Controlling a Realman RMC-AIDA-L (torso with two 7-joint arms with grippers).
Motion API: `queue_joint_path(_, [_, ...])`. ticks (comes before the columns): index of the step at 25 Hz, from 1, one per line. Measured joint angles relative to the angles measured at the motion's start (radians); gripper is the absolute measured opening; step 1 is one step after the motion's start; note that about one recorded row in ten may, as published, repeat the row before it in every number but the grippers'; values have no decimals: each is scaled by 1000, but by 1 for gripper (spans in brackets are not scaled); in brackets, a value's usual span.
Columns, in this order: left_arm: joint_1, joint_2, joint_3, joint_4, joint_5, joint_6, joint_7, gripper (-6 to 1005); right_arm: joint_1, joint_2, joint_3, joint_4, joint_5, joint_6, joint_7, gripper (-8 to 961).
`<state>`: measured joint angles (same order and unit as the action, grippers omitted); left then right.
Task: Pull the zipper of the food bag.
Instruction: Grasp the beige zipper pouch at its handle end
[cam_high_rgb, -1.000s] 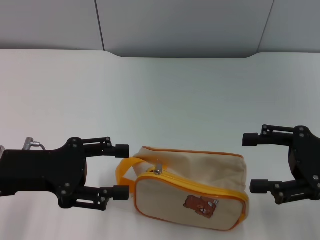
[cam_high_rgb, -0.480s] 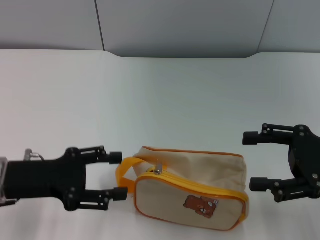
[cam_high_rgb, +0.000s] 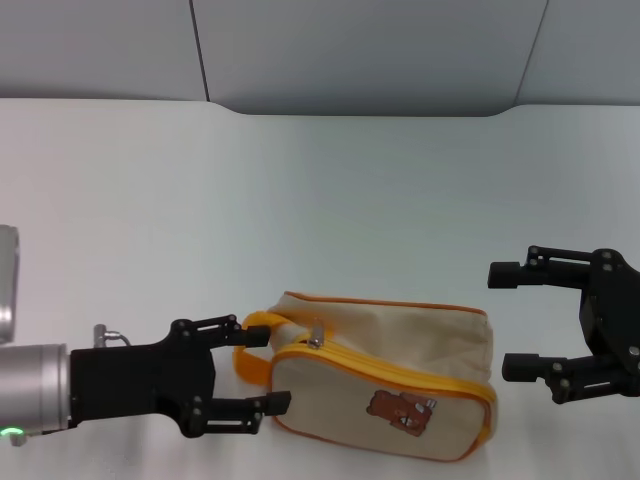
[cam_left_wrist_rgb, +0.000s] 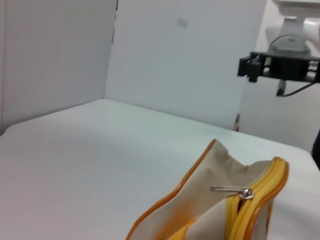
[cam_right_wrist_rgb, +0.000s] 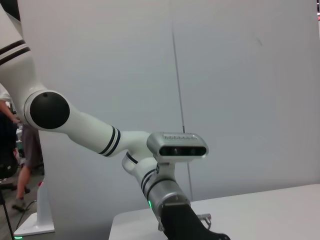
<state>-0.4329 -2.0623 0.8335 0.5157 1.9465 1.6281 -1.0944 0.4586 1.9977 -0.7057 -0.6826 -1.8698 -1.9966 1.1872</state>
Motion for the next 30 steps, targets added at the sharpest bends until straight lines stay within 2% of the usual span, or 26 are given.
queue_joint_path(6, [-25, -6, 1, -63, 4, -24, 45, 695, 0, 1, 2, 0, 0, 0, 1, 832])
queue_joint_path(14, [-41, -10, -6, -86, -2, -52, 51, 651, -7, 1, 6, 0, 0, 2, 2, 833])
queue_joint_path(19, [-56, -11, -8, -116, -3, -55, 53, 406, -9, 1, 12, 0, 0, 2, 2, 833])
queue_joint_path(25, [-68, -12, -8, -127, -4, -62, 52, 202, -9, 1, 15, 6, 0, 8, 2, 833])
queue_joint_path(30, [-73, -12, -9, -128, -48, -67, 52, 128, -5, 1, 58, 17, 0, 10, 29, 832])
